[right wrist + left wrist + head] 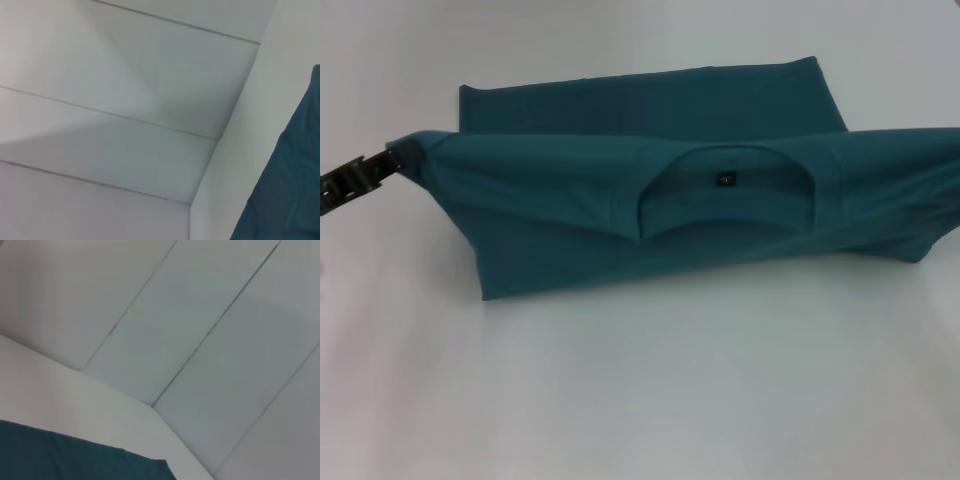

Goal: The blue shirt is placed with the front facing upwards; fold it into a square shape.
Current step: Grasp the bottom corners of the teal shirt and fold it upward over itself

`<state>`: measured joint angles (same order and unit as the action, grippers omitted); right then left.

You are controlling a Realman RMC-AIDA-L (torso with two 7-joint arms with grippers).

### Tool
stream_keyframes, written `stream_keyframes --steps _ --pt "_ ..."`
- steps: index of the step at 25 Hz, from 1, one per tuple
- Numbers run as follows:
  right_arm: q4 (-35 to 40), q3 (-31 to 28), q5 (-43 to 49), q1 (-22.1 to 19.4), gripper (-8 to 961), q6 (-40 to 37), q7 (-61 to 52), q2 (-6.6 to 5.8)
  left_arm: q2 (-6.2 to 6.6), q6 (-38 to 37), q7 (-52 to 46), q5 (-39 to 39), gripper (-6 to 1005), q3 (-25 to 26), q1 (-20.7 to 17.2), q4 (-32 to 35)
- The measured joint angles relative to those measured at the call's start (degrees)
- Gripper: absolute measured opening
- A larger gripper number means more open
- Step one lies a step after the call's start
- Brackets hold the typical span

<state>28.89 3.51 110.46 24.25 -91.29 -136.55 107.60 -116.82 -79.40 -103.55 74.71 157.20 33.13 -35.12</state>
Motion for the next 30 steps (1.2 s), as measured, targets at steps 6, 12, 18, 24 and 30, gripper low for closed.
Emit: stream_keyframes --steps 6,12,18,24,30 --pt "-0.2 0.7 0.3 2.1 44 5.4 -0.1 0.45 -0.29 4.9 2.5 0.0 16 -0.6 2.7 2.8" --pt "-2.1 1.7 0.2 4.5 44 11.8 0.3 0.33 -0.36 11.4 6.0 0.0 17 -1.0 6.7 6.4" --pt "-3.5 3.2 0.0 6.9 45 18.8 1.2 0.83 -0.62 19.4 7.7 0.0 18 -3.2 10.1 9.5" --pt "-5.9 4.1 -0.1 8.9 45 24.8 3.8 1.22 -1.93 26.6 9.8 0.0 18 -4.8 11.8 10.9" --pt "-8.4 6.4 -0.1 11.5 44 31.9 6.9 1.86 -3.58 32.6 12.9 0.0 19 -4.8 13.1 11.7"
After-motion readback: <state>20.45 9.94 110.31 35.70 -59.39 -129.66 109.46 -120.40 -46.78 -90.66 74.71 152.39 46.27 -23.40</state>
